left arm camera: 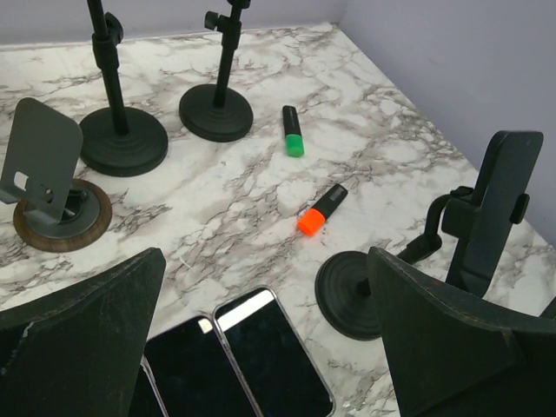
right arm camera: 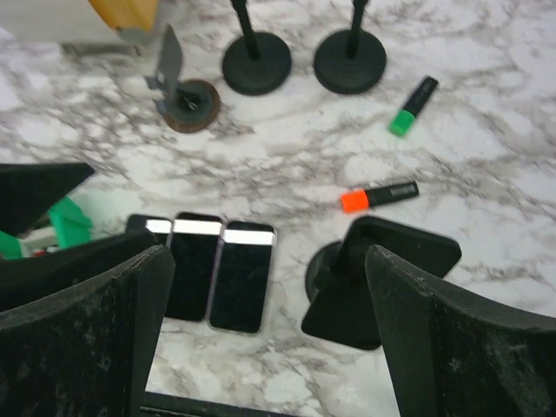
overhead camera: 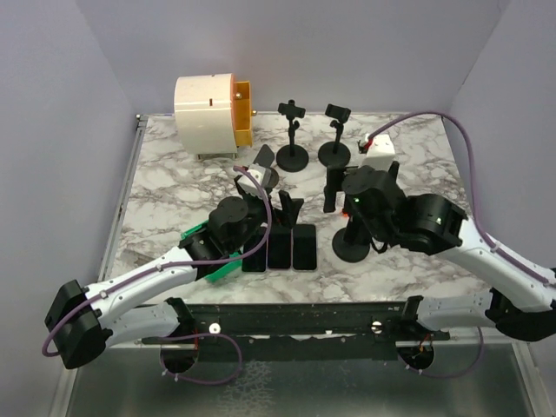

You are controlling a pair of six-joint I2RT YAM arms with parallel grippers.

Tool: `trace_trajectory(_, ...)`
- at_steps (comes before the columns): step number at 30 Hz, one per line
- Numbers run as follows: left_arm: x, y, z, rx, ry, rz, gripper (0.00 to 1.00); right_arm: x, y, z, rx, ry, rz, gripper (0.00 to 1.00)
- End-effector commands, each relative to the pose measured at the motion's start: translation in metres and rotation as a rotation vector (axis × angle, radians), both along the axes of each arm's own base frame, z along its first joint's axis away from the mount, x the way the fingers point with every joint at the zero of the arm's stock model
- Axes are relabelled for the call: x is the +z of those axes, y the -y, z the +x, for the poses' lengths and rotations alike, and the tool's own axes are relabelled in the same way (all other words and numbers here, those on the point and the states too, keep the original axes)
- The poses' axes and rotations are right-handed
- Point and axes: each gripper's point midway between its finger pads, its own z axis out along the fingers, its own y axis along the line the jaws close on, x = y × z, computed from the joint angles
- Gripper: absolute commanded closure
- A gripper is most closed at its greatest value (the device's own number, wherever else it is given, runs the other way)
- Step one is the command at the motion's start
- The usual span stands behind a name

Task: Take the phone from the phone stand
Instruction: Adjust the phone at the phone stand.

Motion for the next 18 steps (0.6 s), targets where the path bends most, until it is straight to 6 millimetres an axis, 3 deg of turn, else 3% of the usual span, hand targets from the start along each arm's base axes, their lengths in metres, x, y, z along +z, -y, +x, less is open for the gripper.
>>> trace_trajectory(1, 0.014, -0.014, 0.003, 0.05, 0.068, -0.013, 0.01, -0.022, 0.054, -0.015, -0.259, -0.006, -0.131, 0.01)
trace_trajectory(11, 0.003, -0.018, 0.003, 0.066, 0.043, -0.004, 0.01, -0.064, 0.071, -0.031, -0.271, -0.051, -0.054, 0.0)
trace_trajectory(18, -0.001, -0.014, 0.002, 0.053, 0.025, 0.0, 0.01, -0.076, 0.067, -0.02, -0.283, -0.068, -0.047, 0.0)
